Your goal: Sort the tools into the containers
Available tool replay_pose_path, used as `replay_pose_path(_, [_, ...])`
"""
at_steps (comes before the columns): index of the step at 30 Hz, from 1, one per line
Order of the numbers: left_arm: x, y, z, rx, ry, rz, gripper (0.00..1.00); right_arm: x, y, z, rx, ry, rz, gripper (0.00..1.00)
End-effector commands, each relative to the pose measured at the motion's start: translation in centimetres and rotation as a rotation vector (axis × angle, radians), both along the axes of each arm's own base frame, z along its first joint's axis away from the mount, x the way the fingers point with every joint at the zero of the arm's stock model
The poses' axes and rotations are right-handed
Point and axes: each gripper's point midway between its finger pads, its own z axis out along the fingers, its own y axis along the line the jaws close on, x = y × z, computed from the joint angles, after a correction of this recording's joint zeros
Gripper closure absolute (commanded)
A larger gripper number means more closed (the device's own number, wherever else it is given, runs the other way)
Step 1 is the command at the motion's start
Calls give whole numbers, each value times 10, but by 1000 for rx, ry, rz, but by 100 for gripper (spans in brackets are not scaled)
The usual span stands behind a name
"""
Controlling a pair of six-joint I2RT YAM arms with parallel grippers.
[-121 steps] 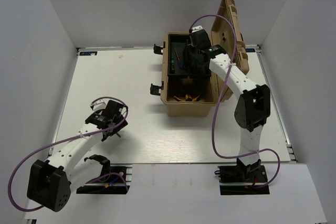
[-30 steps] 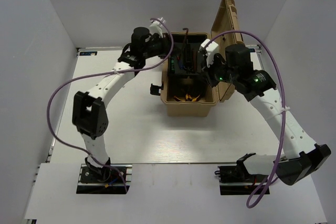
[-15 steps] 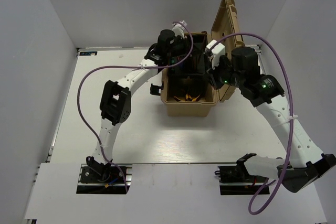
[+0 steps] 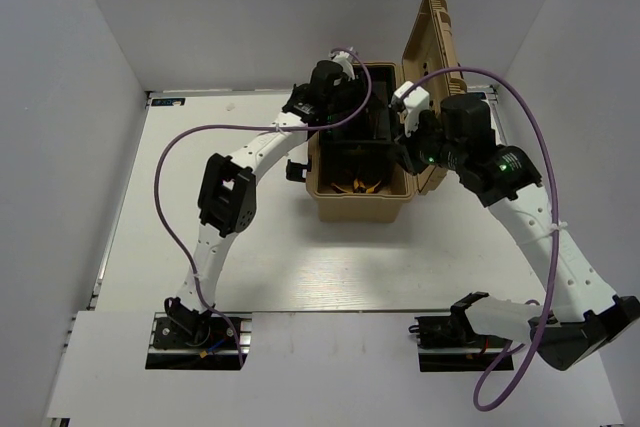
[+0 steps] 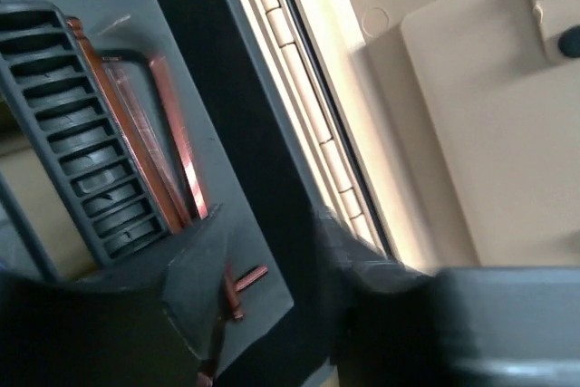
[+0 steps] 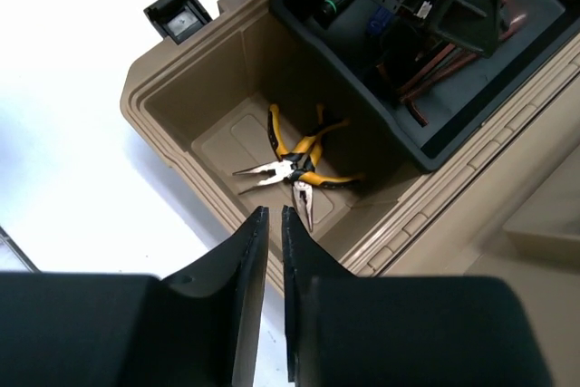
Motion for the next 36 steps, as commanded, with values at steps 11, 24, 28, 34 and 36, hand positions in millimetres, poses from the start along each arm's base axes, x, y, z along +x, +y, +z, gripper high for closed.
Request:
replay_pose_path(11, [-35,18,135,-59,-231,-27,29,-12,0,21,69,-25,40,72])
replay_pose_path(24, [-126,241,96,395,-300,507,77,15,23,127,267,-152,56,100])
replay_pose_path(28, [-156,301,68,531,-260,667,23,80,-16,158,286,-260,-320,100])
replay_pose_path(34, [-183,346,36,664,-224,777,13,107,-110,193,166,-517,-776,100])
replay_pose_path(36, [-184,354,35,672,-224,806,13,107,-131,207,101,-610,-852,100])
